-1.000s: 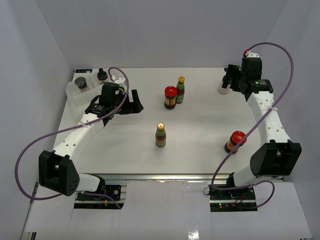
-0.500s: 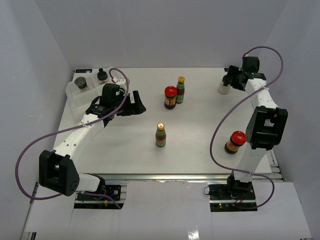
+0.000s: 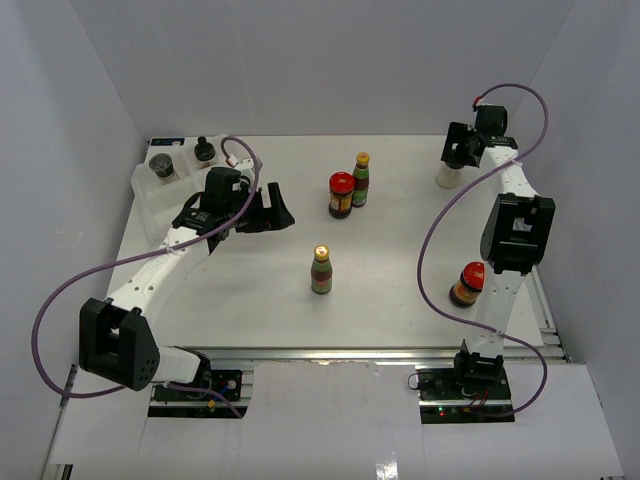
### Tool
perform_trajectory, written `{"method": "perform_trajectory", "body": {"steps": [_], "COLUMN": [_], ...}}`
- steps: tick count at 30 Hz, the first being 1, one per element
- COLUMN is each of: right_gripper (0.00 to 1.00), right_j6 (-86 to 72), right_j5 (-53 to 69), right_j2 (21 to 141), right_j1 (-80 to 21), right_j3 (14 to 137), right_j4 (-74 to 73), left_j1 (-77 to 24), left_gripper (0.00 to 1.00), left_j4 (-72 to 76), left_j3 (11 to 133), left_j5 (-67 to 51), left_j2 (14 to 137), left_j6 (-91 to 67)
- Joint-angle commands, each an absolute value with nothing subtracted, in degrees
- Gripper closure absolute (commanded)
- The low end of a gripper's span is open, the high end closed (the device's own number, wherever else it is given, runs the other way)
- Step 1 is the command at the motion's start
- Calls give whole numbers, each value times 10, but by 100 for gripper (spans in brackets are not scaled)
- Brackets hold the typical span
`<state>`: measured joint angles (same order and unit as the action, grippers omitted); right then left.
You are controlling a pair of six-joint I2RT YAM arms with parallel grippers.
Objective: Organize the condiment bottles
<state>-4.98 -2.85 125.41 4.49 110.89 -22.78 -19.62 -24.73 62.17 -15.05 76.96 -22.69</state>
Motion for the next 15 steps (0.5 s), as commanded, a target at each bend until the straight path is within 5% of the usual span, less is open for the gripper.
{"method": "perform_trajectory", "body": {"steps": [1,15], "right_gripper": [10,4], "right_j6": [-20,-13], "right_j5": [-30,-12], "right_j2": [1257,1300], "right_j1": [46,47], "right_j3": [1118,1151], "right_j4": [-176,-174], "left_j1": [-196,-195], "left_gripper": [2,2], "left_j4": [-238,-242], "left_j3": [626,630], "left_j5": [-170,-157], "left_j2": [772,771], "left_j6": [-221,-218]}}
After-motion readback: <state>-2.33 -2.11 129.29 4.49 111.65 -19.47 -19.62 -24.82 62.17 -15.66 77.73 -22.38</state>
